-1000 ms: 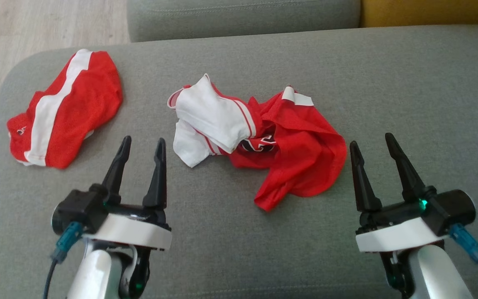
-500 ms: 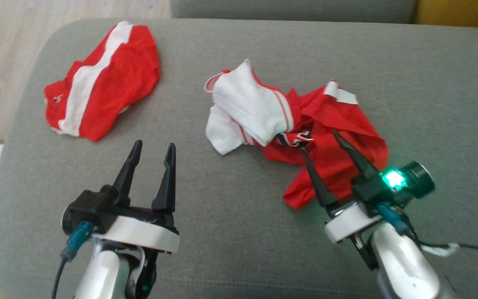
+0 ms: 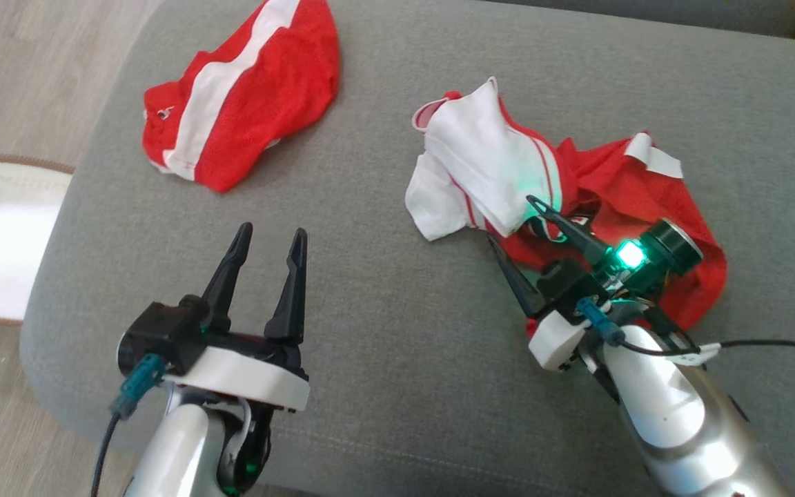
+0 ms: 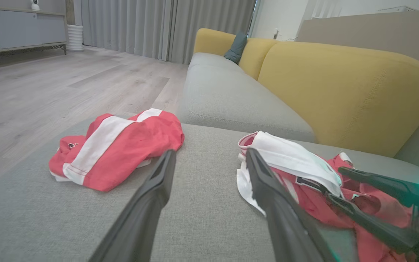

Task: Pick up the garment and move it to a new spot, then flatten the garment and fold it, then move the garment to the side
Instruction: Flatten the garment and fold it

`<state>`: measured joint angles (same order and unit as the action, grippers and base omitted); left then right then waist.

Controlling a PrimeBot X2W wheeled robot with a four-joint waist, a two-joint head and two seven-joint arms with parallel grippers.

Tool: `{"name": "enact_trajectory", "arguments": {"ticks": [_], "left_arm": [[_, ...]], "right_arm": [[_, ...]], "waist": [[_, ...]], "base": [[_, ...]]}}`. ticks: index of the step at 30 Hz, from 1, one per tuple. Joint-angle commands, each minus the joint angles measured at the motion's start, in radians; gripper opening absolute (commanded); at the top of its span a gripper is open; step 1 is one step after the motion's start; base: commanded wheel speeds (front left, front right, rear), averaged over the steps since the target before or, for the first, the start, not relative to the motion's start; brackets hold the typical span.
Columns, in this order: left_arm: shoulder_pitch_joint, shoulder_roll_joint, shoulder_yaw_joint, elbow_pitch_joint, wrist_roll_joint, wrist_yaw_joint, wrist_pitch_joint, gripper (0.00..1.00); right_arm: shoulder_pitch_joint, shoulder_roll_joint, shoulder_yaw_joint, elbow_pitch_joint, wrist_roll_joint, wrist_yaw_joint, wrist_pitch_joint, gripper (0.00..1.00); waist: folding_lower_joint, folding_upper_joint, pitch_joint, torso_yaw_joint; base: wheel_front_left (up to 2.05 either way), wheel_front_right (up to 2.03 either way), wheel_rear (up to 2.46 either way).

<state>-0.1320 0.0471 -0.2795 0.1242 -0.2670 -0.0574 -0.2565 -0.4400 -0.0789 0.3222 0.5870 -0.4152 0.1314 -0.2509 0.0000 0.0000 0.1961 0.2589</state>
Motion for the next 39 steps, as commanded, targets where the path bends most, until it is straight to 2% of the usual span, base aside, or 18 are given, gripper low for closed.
{"name": "enact_trajectory", "arguments": {"ticks": [1,10,11,12,13,20,28,33,39], "left_arm": [[-0.043,0.003,0.026,-0.031,-0.006,0.003,-0.005,1.0],[-0.051,0.003,0.02,-0.03,-0.015,0.01,-0.005,1.0],[-0.051,0.003,0.02,-0.03,-0.015,0.01,-0.005,1.0],[-0.051,0.003,0.021,-0.031,-0.015,0.011,-0.005,1.0],[-0.053,0.003,0.021,-0.031,-0.015,0.011,-0.005,1.0],[-0.064,0.003,0.023,-0.027,-0.016,0.01,-0.005,1.0],[-0.063,0.003,0.027,-0.03,-0.025,0.013,-0.005,1.0],[-0.063,0.003,0.023,-0.035,-0.031,0.009,-0.005,1.0],[-0.09,0.003,0.005,-0.039,-0.041,-0.001,-0.005,1.0]], "right_arm": [[-0.028,0.001,0.025,-0.015,-0.012,-0.001,-0.011,1.0],[-0.069,-0.005,0.018,0.02,-0.045,-0.001,-0.011,1.0],[-0.071,-0.004,0.012,0.014,-0.049,-0.001,-0.011,0.64],[-0.073,-0.004,0.007,0.009,-0.052,-0.001,-0.011,0.2],[-0.074,-0.003,0.004,0.008,-0.056,-0.001,-0.011,0.0],[-0.087,0.003,-0.006,-0.007,-0.048,-0.001,-0.011,0.0],[-0.128,-0.003,-0.032,-0.109,0.076,-0.001,-0.011,0.0],[-0.259,-0.086,-0.044,-0.116,0.161,-0.001,-0.006,0.0],[-0.488,-0.22,-0.021,-0.03,0.24,-0.001,0.064,0.0]], "waist": [[0.0,0.0,0.009,0.012],[0.0,0.0,0.026,0.026],[0.0,0.0,0.027,0.024],[0.0,0.0,0.029,0.022],[0.0,0.0,0.03,0.02],[0.0,0.0,0.038,0.008],[0.0,0.0,0.037,-0.011],[0.0,0.0,0.06,-0.017],[0.0,0.0,0.1,0.009]], "base": [[0.0,0.0,0.0],[0.0,0.0,0.0],[0.0,0.0,0.0],[0.0,0.0,0.0],[0.0,0.0,0.0],[0.0,0.0,0.0],[0.0,0.0,0.0],[0.0,0.0,0.0],[0.0,0.0,0.0]]}}
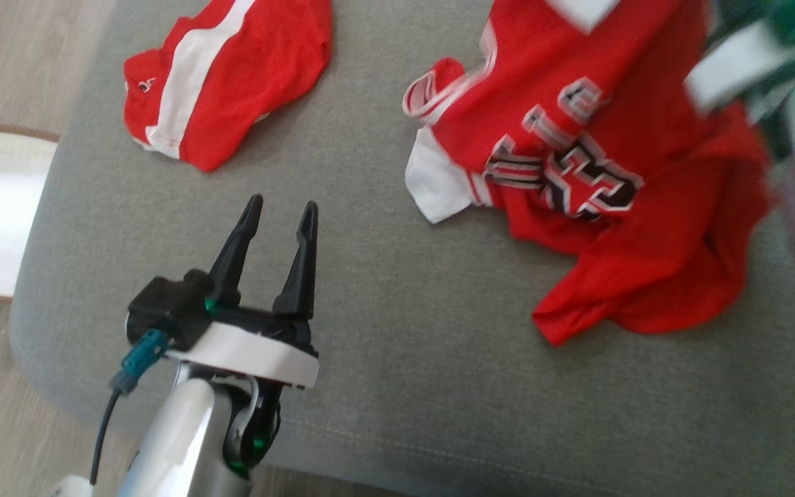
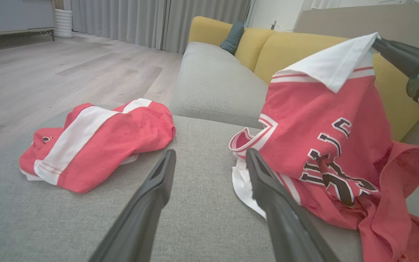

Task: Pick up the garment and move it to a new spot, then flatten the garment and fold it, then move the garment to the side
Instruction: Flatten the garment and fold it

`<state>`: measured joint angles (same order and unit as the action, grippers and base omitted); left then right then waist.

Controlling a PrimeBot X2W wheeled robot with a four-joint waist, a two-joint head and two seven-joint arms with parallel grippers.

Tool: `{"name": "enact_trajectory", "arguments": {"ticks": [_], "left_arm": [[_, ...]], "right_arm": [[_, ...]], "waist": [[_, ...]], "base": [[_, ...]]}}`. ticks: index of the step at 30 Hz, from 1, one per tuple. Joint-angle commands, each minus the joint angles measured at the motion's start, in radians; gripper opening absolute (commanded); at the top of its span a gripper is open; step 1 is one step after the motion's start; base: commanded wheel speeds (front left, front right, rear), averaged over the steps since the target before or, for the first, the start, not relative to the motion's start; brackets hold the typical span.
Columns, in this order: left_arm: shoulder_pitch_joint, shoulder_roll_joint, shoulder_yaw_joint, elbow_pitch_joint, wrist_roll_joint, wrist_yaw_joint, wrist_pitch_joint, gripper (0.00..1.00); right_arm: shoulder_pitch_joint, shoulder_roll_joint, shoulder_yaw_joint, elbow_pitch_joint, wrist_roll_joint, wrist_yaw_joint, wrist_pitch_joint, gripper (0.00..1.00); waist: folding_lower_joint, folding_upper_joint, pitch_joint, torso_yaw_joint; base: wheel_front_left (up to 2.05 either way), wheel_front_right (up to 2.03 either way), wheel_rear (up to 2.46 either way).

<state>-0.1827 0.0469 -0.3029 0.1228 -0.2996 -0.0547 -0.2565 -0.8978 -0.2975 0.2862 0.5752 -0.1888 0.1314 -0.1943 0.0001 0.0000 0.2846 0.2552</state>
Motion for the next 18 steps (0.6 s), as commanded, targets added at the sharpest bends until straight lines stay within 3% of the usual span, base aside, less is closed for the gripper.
{"name": "enact_trajectory", "arguments": {"ticks": [1,6,11,12,18], "left_arm": [[-0.044,0.003,0.024,-0.037,-0.01,-0.005,-0.005,1.0],[-0.066,0.003,0.011,-0.035,-0.025,-0.005,-0.005,1.0],[-0.081,0.003,0.003,-0.033,-0.034,-0.005,-0.005,1.0],[-0.083,0.003,0.003,-0.032,-0.035,-0.004,-0.005,1.0],[-0.092,0.003,0.009,-0.029,-0.039,0.002,-0.005,1.0]], "right_arm": [[-0.067,-0.023,0.027,0.009,0.024,-0.001,0.019,0.0],[-0.243,-0.106,0.067,0.154,0.044,-0.001,0.054,0.0],[-0.382,-0.128,0.086,0.289,0.017,-0.001,0.061,0.0],[-0.403,-0.131,0.086,0.314,0.0,-0.001,0.065,0.99],[-0.459,-0.097,0.022,0.413,-0.05,-0.001,0.043,1.0]], "waist": [[-0.0001,0.0,0.019,0.019],[-0.0001,0.0,0.055,0.061],[-0.0001,0.0,0.082,0.089],[-0.0001,0.0,0.084,0.091],[-0.0001,0.0,0.083,0.086]], "base": [[0.0,0.0,0.0],[0.0,0.0,0.0],[0.0,0.0,0.0],[0.0,0.0,0.0],[0.0,0.0,0.0]]}}
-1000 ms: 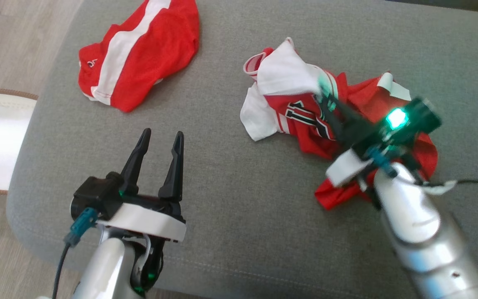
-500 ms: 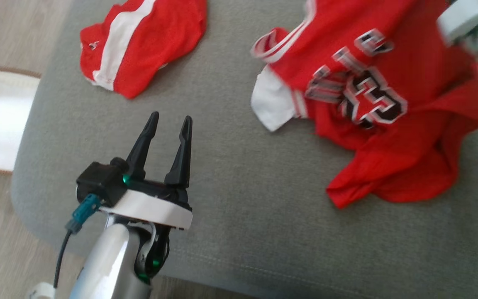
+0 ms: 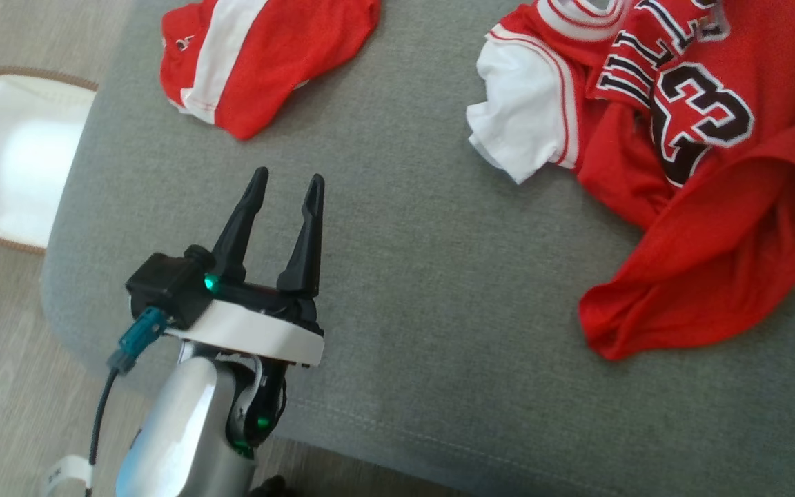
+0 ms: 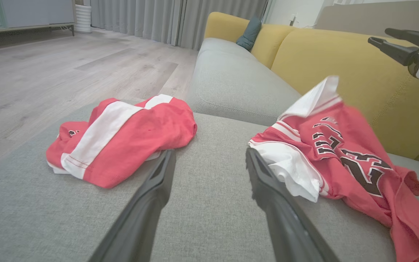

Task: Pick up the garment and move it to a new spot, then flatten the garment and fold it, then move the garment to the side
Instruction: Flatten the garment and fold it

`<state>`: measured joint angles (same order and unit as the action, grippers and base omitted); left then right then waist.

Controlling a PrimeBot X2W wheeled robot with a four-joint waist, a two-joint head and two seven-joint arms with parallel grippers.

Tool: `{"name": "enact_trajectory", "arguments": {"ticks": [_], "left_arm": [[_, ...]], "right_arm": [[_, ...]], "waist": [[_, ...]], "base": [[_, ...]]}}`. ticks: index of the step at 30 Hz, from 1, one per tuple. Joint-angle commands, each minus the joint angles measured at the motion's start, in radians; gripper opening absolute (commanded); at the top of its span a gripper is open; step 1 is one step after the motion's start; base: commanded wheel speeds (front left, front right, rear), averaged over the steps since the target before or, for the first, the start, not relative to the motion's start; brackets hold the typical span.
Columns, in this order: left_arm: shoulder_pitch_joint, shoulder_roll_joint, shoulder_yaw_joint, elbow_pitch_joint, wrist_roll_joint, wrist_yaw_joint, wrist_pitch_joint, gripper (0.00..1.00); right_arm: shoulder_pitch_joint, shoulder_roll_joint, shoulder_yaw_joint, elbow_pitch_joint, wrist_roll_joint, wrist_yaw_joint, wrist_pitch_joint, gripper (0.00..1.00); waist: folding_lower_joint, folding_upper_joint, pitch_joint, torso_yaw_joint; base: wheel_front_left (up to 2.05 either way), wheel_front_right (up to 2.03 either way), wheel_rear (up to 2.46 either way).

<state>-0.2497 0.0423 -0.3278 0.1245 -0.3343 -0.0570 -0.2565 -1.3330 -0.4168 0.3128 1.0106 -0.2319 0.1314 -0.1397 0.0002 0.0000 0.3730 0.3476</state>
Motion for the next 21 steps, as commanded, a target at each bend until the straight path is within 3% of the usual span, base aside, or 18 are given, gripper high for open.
{"name": "enact_trajectory", "arguments": {"ticks": [1,11,21], "left_arm": [[-0.024,0.008,0.037,-0.03,-0.003,0.005,-0.005,1.0],[-0.004,0.008,0.09,-0.033,0.037,0.004,-0.005,1.0],[0.054,0.008,0.145,-0.048,0.056,0.006,-0.005,1.0]], "right_arm": [[-0.018,0.031,-0.016,-0.01,-0.011,-0.001,-0.019,1.0],[0.142,0.149,-0.15,-0.014,0.037,-0.001,-0.113,1.0],[0.534,0.288,-0.221,-0.323,0.159,-0.001,-0.122,1.0]], "waist": [[-0.0002,0.0,-0.011,-0.013],[-0.0002,0.0,-0.104,-0.131],[-0.0002,0.0,-0.217,-0.271]], "base": [[0.0,0.0,0.0],[0.0,0.0,0.0],[0.0,0.0,0.0]]}}
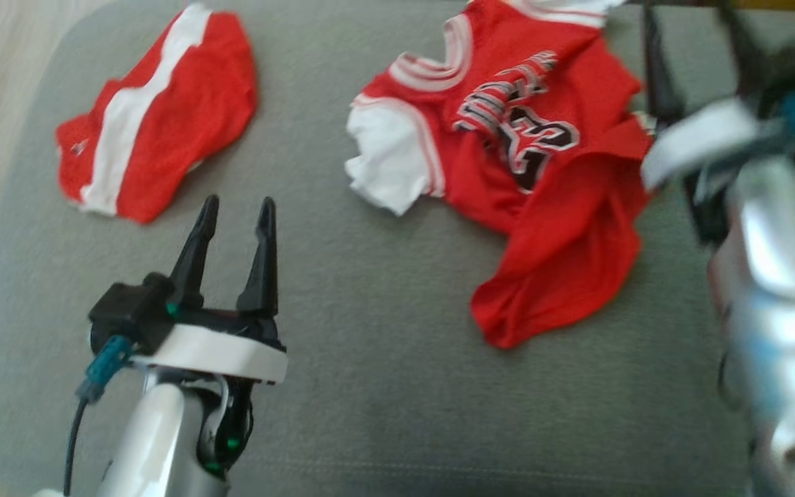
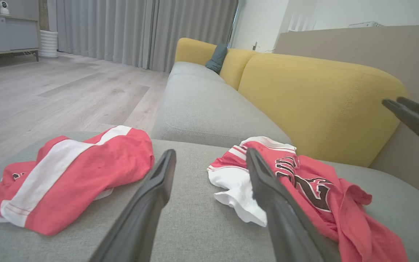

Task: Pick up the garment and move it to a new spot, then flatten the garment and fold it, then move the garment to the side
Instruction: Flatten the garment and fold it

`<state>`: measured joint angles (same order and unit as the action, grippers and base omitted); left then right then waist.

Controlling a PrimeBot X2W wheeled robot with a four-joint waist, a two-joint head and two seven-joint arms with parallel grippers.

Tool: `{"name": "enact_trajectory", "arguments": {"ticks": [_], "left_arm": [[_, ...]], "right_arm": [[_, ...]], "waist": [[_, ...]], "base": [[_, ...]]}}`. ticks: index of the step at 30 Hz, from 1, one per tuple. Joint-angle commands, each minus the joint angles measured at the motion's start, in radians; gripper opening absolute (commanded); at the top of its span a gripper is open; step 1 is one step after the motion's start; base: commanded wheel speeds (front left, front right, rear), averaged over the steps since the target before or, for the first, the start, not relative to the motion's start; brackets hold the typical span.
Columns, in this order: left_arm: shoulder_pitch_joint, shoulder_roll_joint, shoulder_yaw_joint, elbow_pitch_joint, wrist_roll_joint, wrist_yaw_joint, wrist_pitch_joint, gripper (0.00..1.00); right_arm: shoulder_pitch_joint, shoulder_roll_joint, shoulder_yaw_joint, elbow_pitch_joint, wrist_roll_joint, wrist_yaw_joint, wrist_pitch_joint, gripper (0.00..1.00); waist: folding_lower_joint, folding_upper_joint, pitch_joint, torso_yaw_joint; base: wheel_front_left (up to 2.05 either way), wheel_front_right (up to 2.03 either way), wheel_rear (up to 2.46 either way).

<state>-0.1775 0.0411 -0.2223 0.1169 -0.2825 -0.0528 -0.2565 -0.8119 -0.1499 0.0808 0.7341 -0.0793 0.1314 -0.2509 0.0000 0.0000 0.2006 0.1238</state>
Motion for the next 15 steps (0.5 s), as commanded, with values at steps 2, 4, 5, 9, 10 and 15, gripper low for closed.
{"name": "enact_trajectory", "arguments": {"ticks": [2,4,5,9,10,15], "left_arm": [[-0.007,0.009,0.041,-0.042,0.006,0.002,-0.005,1.0],[0.004,0.009,0.041,-0.043,0.008,0.004,-0.005,1.0],[0.01,0.009,0.04,-0.043,0.01,0.004,-0.005,1.0],[0.035,0.009,0.04,-0.045,0.014,0.008,-0.005,1.0],[0.041,0.009,0.04,-0.044,0.014,0.008,-0.005,1.0],[0.071,0.009,0.043,-0.045,0.019,0.008,-0.005,1.0]], "right_arm": [[0.101,0.037,0.007,-0.116,0.015,-0.001,-0.011,1.0],[0.191,0.054,0.004,-0.182,0.024,-0.001,-0.011,1.0],[0.234,0.062,-0.002,-0.213,0.028,-0.001,-0.011,1.0],[0.401,0.088,-0.018,-0.324,0.048,-0.001,-0.011,1.0],[0.439,0.093,-0.021,-0.346,0.054,-0.001,-0.011,1.0],[0.584,0.099,-0.012,-0.43,0.102,-0.001,-0.011,1.0]], "waist": [[0.0,0.0,-0.06,-0.065],[0.0,0.0,-0.075,-0.081],[0.0,0.0,-0.082,-0.087],[0.0,0.0,-0.106,-0.108],[0.0,0.0,-0.112,-0.112],[0.0,0.0,-0.132,-0.133]], "base": [[0.0,0.0,0.0],[0.0,0.0,0.0],[0.0,0.0,0.0],[0.0,0.0,0.0],[0.0,0.0,0.0],[0.0,0.0,0.0]]}}
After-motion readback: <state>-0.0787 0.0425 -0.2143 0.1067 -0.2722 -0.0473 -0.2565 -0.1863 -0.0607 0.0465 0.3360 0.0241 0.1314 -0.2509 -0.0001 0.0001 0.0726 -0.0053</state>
